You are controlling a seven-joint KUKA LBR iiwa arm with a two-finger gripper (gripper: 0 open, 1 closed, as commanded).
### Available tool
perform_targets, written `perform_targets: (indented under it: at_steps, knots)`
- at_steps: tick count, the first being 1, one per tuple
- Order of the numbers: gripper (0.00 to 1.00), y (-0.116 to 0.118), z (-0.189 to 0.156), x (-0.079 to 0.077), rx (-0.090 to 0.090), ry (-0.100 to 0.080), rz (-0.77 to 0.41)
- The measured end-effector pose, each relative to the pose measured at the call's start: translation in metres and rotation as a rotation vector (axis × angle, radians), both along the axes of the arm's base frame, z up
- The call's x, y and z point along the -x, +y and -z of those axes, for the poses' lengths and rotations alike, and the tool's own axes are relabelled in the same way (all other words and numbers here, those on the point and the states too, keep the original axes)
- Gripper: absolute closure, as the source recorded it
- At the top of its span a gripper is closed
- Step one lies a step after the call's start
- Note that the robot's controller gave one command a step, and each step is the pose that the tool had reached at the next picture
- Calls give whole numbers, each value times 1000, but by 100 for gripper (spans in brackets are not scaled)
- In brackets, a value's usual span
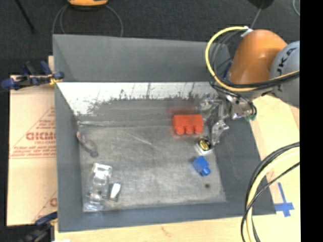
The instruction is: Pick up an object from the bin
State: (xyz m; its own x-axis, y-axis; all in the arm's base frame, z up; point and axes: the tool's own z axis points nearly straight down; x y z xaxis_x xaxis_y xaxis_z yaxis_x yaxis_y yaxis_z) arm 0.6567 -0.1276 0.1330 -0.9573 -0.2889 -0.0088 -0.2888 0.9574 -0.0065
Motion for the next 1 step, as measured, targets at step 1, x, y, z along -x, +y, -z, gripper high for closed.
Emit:
perform_targets:
  at_steps: [1]
  knots:
    - [0, 8, 32, 1, 3, -13, -154]
